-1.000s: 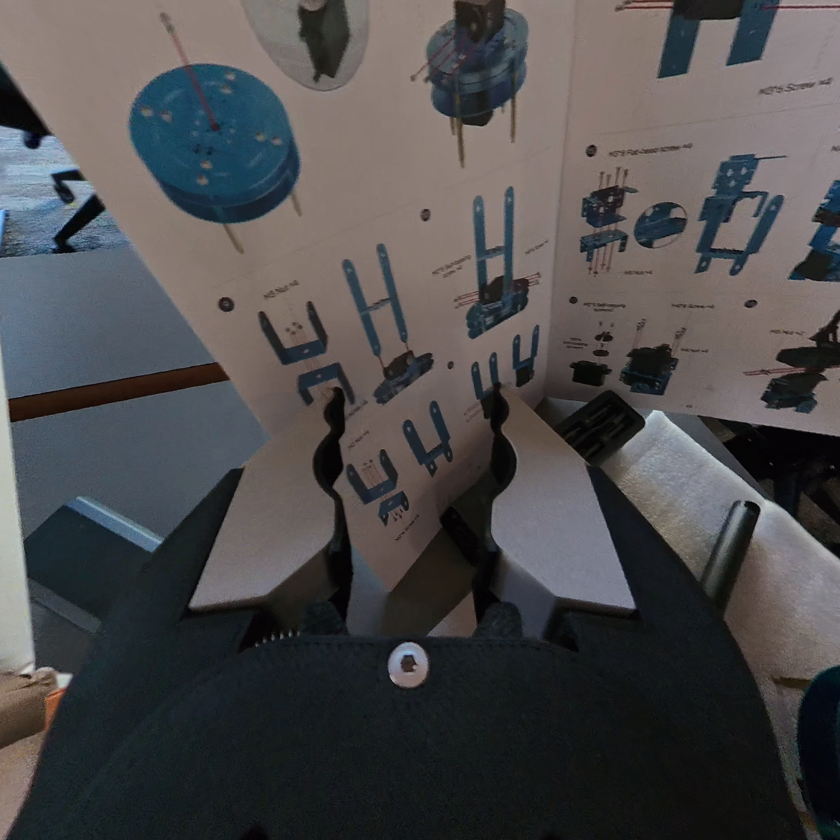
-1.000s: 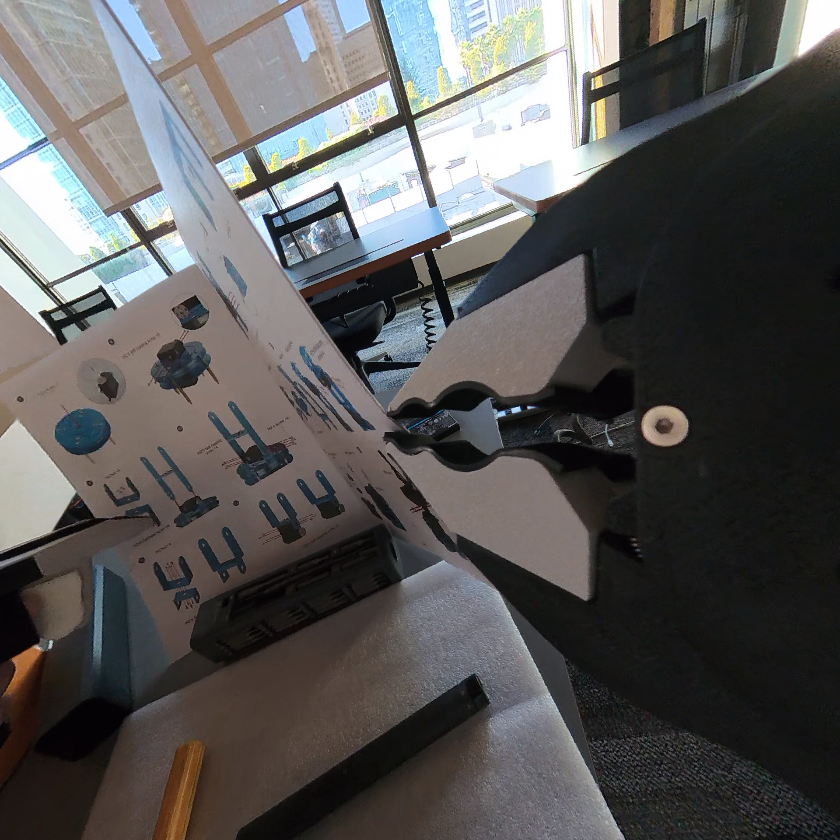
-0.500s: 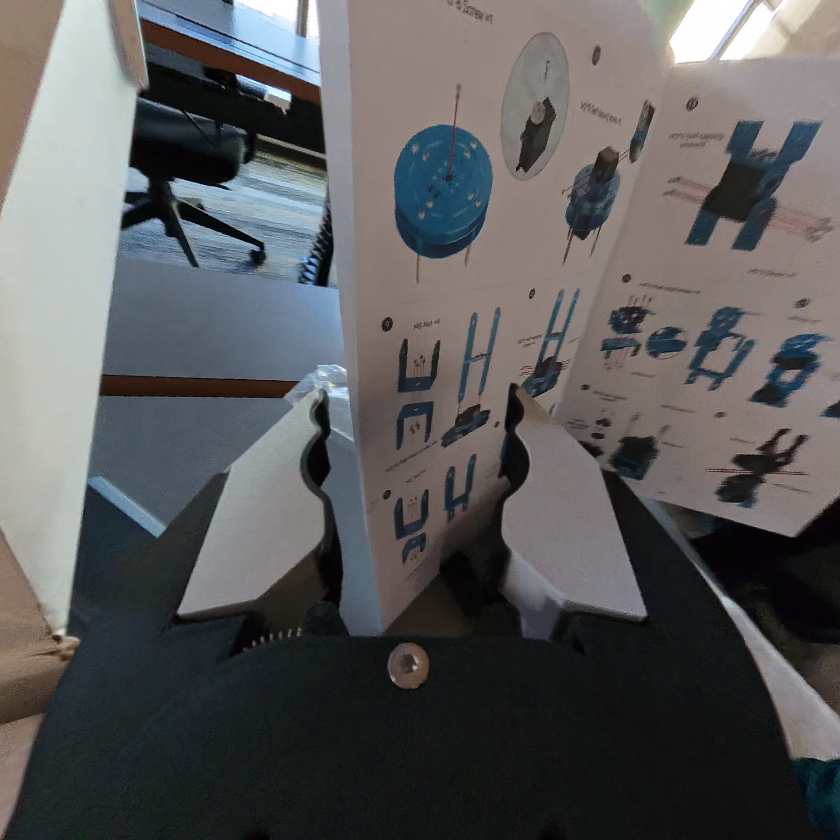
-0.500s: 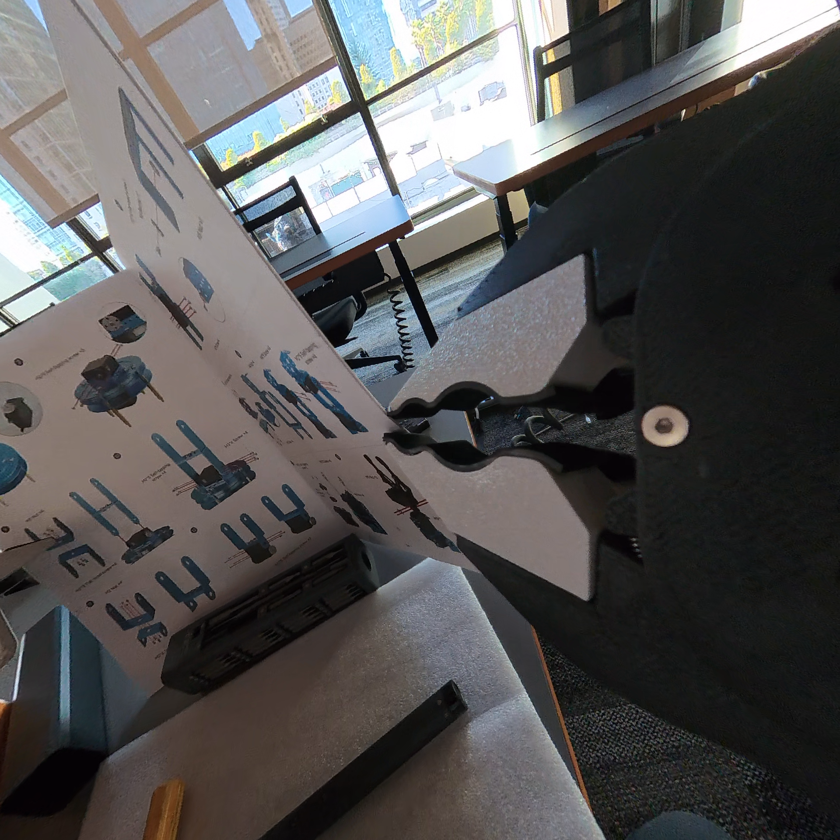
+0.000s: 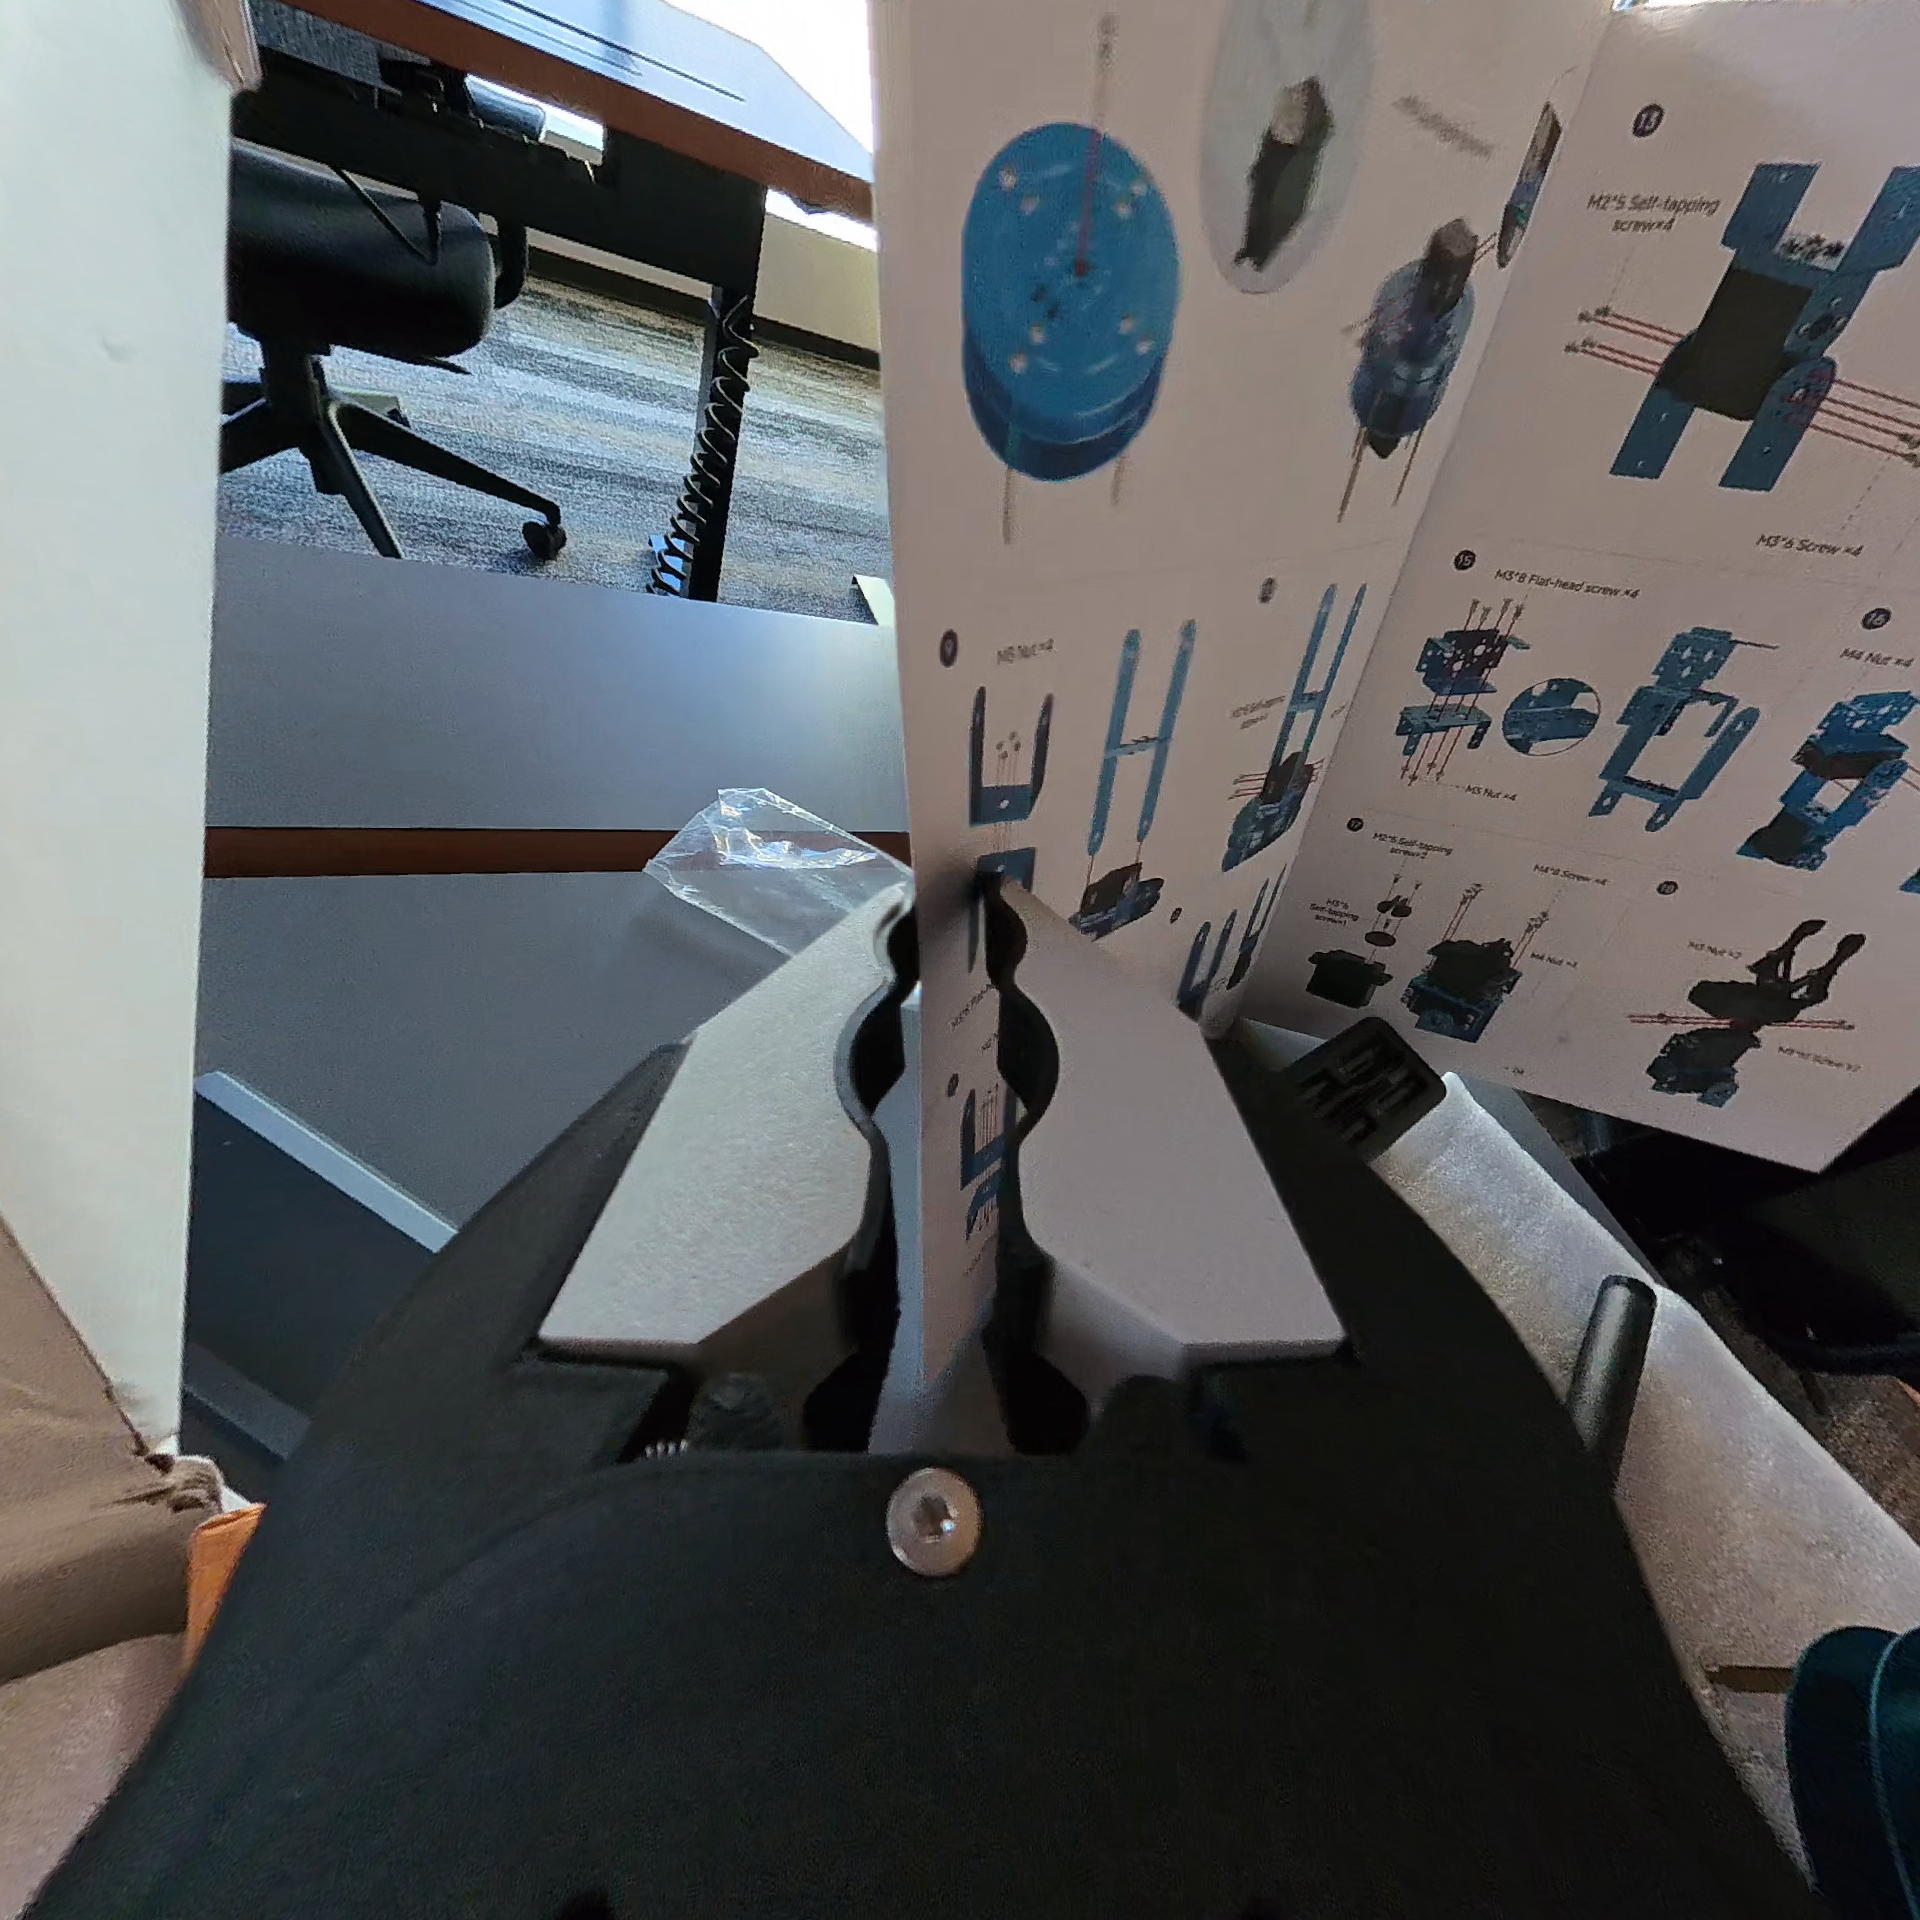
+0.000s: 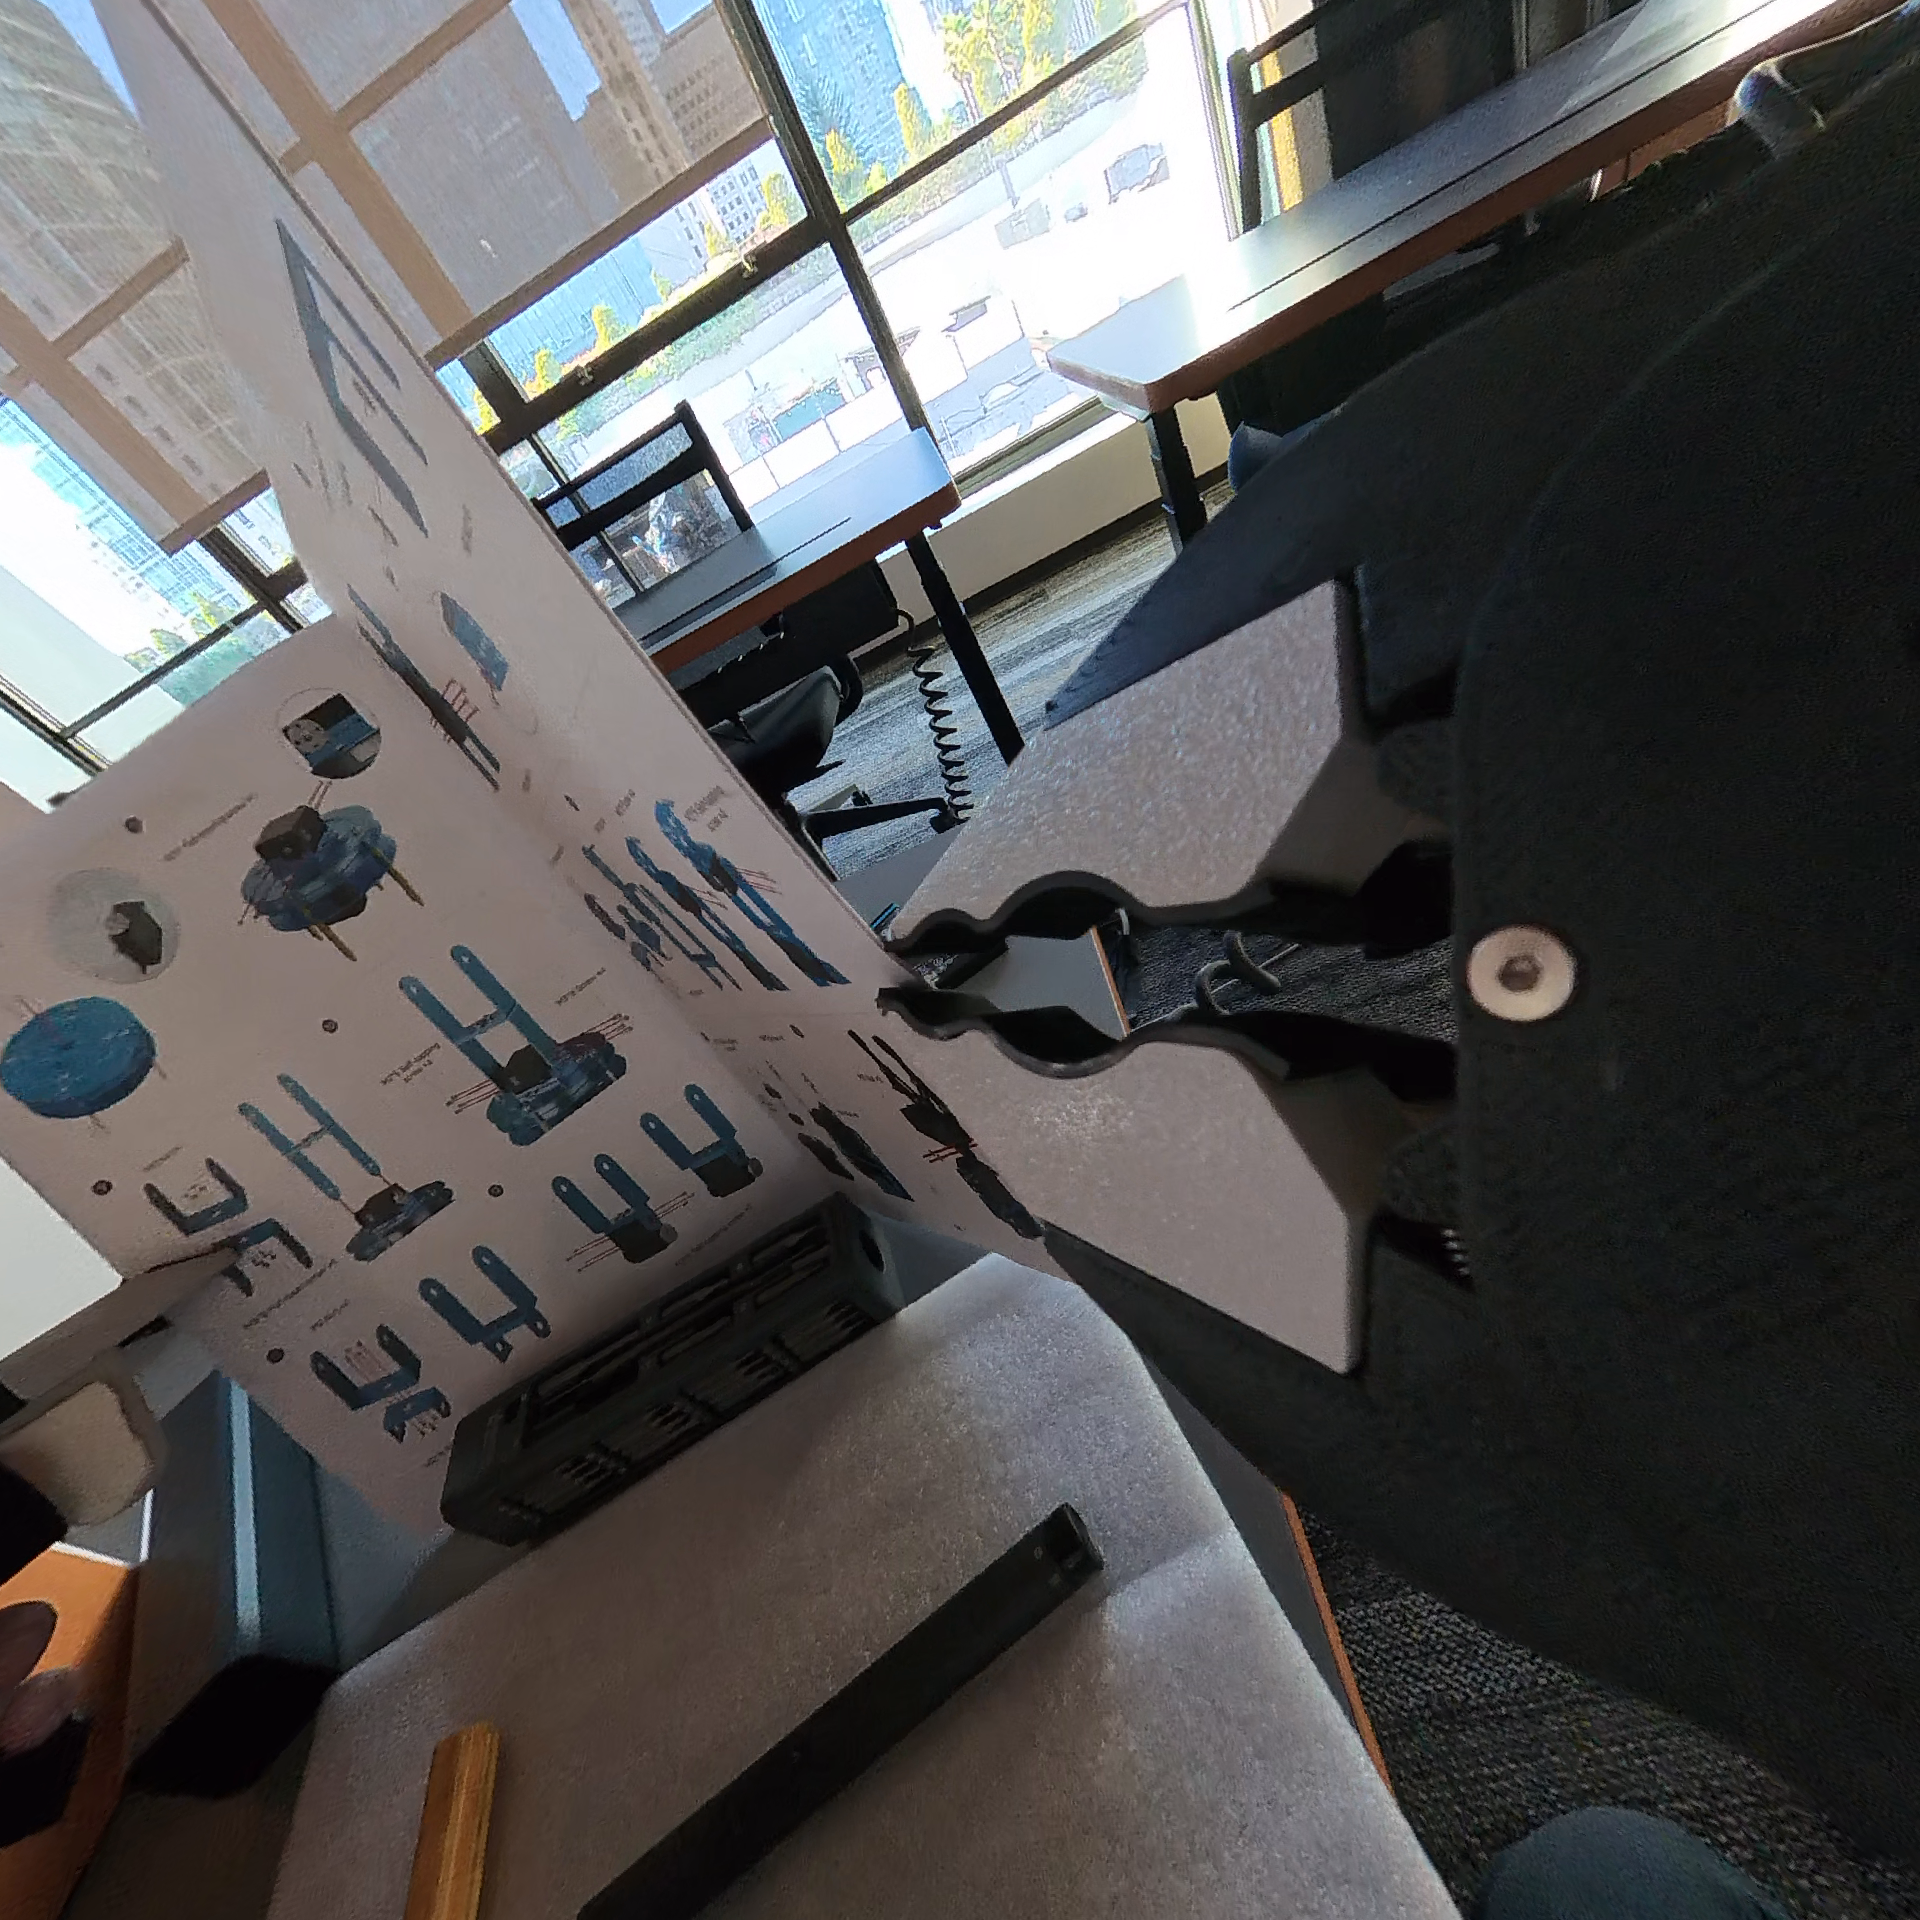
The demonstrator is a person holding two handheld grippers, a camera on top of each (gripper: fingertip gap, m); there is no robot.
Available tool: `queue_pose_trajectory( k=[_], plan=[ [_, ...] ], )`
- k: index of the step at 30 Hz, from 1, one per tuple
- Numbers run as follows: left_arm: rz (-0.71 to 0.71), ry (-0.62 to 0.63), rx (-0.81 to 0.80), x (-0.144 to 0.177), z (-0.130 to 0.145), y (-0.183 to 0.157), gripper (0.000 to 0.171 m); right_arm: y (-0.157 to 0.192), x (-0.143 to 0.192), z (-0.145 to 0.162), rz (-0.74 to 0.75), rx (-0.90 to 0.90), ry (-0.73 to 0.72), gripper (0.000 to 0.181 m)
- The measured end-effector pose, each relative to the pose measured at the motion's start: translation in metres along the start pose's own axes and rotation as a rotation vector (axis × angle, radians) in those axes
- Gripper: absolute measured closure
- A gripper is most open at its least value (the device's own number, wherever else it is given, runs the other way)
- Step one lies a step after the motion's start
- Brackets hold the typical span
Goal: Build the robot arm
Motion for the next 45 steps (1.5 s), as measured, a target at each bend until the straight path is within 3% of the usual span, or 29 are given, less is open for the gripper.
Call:
queue_pose_trajectory(
  k=[5, 24, 45],
  plan=[
    [-0.006, 0.006, -0.041, 0.0, 0.0, -0.003, 0.171, 0.003, -0.001, -0.004, -0.003, -0.012, -0.025, 0.177],
    [-0.091, 0.015, -0.101, 0.003, -0.003, -0.001, 0.171, 0.008, -0.005, -0.003, 0.008, -0.057, -0.054, 0.178],
    [-0.087, -0.003, -0.092, 0.003, -0.004, 0.0, 0.171, 0.012, 0.0, 0.015, -0.013, -0.201, -0.087, 0.179]
  ],
)
Point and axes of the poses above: each gripper's, where its closed fingertips meet, x back along the fingers, z out of its underside, y = z × x across the jaws, the point moved 10 cm from there along x, back along the fingers, and after that the axes turned 4 degrees about y, right-handed, at the moved point
